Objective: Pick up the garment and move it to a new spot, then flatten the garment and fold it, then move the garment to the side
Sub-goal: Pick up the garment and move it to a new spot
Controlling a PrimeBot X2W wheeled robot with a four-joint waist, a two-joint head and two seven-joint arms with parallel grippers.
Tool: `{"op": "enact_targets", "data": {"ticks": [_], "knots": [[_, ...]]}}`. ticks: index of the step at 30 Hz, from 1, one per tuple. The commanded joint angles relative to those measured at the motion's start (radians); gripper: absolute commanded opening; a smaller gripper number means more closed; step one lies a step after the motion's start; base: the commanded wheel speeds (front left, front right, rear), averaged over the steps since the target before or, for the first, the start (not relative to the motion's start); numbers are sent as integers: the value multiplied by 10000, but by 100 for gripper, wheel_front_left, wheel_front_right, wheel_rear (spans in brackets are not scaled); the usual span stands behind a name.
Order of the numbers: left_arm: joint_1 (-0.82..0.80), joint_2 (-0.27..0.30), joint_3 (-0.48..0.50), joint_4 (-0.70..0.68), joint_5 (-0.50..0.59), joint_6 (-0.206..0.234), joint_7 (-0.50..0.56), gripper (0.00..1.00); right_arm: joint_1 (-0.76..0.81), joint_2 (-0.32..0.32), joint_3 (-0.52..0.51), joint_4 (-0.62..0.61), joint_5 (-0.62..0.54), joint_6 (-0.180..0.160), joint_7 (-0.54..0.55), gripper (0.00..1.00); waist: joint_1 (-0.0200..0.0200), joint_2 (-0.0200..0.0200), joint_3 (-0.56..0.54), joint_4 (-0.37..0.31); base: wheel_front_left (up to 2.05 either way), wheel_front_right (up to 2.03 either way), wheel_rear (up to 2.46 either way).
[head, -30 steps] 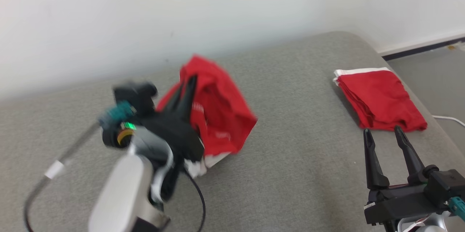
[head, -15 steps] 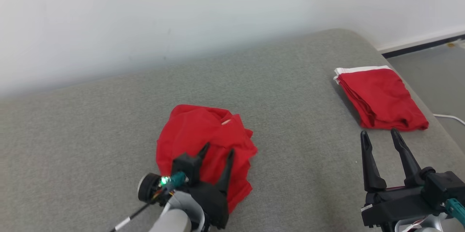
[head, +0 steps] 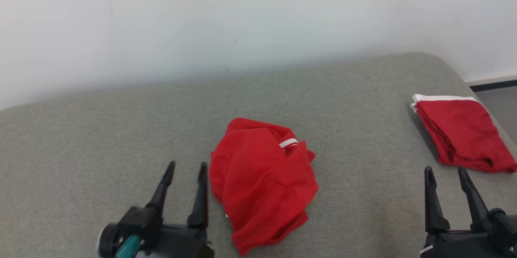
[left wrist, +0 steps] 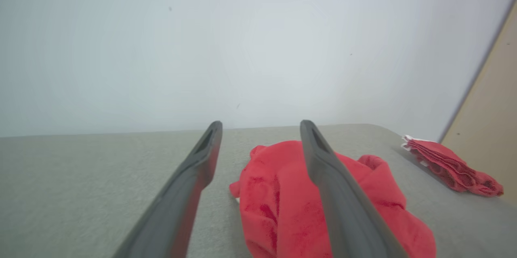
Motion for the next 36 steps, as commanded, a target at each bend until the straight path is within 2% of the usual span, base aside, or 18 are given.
{"op": "enact_targets", "data": {"ticks": [1, 8, 18, 27, 36], "knots": [[419, 37, 325, -367, 215, 44, -24, 100, 147, 54, -36, 35, -29, -25, -9, 100, 0, 1, -202, 347, 0, 0, 0], [1814, -186, 2025, -1235, 763, -372, -27, 100, 344, 95, 50, 441, -1, -25, -53, 100, 0, 1, -425, 611, 0, 0, 0], [2863, -384, 3319, -541, 1366, -1100, -28, 100, 526, -86, 467, 1389, 168, -26, -196, 100, 0, 1, -756, 706, 0, 0, 0], [3342, -510, 3883, -31, 1946, -1567, -29, 100, 677, -55, 554, 2000, 244, -25, -342, 100, 0, 1, -941, 766, 0, 0, 0], [3333, -675, 4127, -147, 2054, -1752, -29, 100, 567, 55, 606, 2081, 261, -25, -432, 100, 0, 1, -903, 734, 0, 0, 0]]}}
